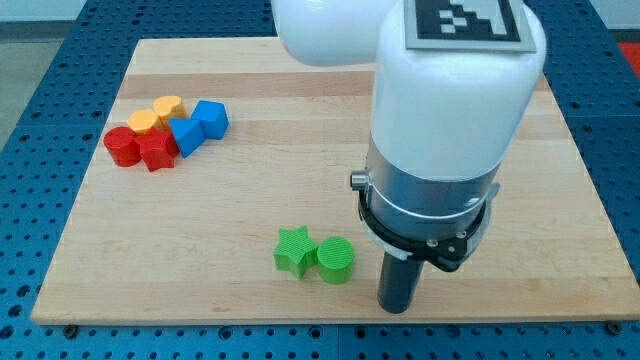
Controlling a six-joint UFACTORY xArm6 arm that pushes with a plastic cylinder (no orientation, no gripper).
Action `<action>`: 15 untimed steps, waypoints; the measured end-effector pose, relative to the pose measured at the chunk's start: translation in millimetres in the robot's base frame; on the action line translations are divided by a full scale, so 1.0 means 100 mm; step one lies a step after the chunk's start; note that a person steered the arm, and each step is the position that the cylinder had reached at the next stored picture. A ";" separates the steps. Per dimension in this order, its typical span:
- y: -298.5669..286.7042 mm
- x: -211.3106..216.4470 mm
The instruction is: Move the green star below the cube
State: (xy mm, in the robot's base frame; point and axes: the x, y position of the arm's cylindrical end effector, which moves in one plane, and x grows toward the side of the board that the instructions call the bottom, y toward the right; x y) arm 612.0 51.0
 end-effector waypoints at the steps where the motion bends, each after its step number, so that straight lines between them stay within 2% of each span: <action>1: -0.15 -0.02; 2: -0.17 -0.04; 6: -1.67 -0.79; 7: -1.69 -0.88; 9: -1.74 -0.62; 10: -1.74 -0.62; 13: -1.18 -0.99; 15: -0.92 -1.02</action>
State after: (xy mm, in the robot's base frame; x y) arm 510.3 -40.6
